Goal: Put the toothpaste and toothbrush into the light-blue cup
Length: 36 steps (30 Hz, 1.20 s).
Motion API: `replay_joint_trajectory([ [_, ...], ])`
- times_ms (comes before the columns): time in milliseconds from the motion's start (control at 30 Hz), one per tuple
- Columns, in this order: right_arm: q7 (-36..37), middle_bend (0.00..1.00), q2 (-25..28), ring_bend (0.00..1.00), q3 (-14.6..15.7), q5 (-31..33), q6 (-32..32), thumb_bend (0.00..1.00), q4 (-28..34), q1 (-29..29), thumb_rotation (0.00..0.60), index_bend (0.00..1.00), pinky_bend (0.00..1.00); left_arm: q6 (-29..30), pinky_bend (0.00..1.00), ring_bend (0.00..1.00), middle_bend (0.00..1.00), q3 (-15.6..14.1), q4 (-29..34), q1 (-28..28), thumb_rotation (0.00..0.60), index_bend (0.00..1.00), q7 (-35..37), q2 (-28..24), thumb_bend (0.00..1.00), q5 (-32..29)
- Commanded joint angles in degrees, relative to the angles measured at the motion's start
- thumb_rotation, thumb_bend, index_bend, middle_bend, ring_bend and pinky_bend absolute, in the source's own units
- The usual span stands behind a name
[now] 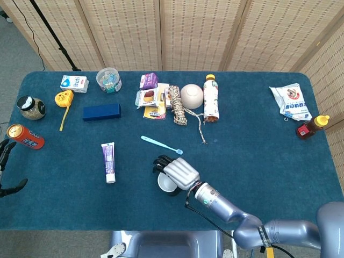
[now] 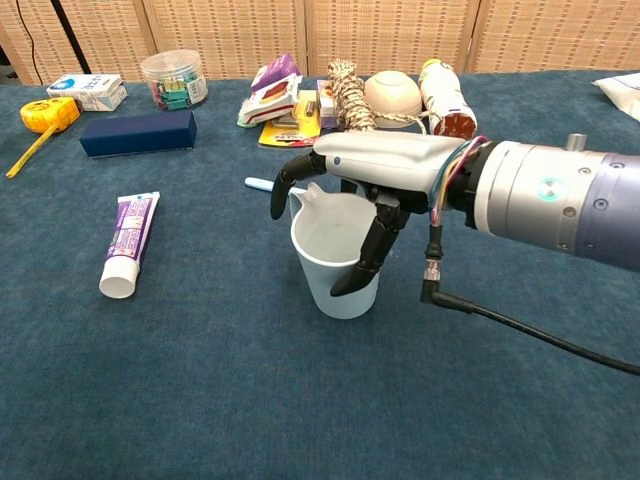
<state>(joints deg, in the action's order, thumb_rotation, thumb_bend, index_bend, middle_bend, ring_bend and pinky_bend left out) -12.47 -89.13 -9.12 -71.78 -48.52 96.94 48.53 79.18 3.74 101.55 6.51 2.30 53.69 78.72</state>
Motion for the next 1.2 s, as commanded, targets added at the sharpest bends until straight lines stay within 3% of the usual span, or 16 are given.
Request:
replay_joint_trajectory([
  [33,0.62,0.02,0.57,0.0,0.22,-0.45,0.28,0.02,0.4,0.09,0.6,0.13,0.41,0.07,0.0,0.0,0.0,-0.04,-0.02,-0.02,0.6,0.0,-0.05,0.05,0.2,0.09],
  [167,0.92,0.0,1.15,0.0,0.44,-0.25,0.59,0.02,0.83,0.17,0.6,0.08,0.31,0.19,0.0,0.0,0.0,-0.05,0.12,-0.06,0.6,0.0,0.02,-0.09,0.2,0.19],
  [267,1.08,0.0,1.57,0.0,0.59,-0.43,0.4,0.01,1.38,0.07,0.6,0.04,0.18,0.15,0.0,0.0,0.0,-0.04,0.14,-0.07,0.6,0.0,0.14,-0.12,0.2,0.11],
  [433,1.41,0.0,2.74,0.0,0.89,-1.02,-0.09,0.0,2.85,-0.3,0.6,0.0,0.08,0.04,0.0,0.0,0.0,-0.18,0.02,-0.04,0.6,0.0,0.02,0.04,0.2,0.25],
  [633,2.59,0.0,5.8,0.0,0.64,-2.3,-2.04,0.0,6.02,-1.43,0.6,0.0,0.06,0.05,0.0,0.0,0.0,-0.19,0.18,-0.02,0.6,0.0,-0.02,-0.03,0.2,0.27],
  [767,5.68,0.0,9.2,0.0,0.35,-6.88,-5.52,0.0,7.36,-3.1,0.6,0.03,0.06,-0.11,0.0,0.0,0.0,-0.26,0.05,0.03,0.6,0.0,0.16,0.07,0.2,0.35],
  [1033,16.4,0.0,18.64,0.0,0.17,-17.46,-18.1,0.0,3.04,-9.16,0.6,0.07,0.06,1.16,0.0,0.0,0.0,-0.15,-0.78,-0.09,0.6,0.0,2.17,0.18,0.2,2.22],
  [1200,18.14,0.0,22.74,0.0,1.66,-18.45,-26.24,0.0,-1.2,-15.44,0.6,0.06,0.03,0.77,0.0,0.0,0.0,0.04,-1.16,0.33,0.6,0.0,1.48,0.84,0.2,1.96],
])
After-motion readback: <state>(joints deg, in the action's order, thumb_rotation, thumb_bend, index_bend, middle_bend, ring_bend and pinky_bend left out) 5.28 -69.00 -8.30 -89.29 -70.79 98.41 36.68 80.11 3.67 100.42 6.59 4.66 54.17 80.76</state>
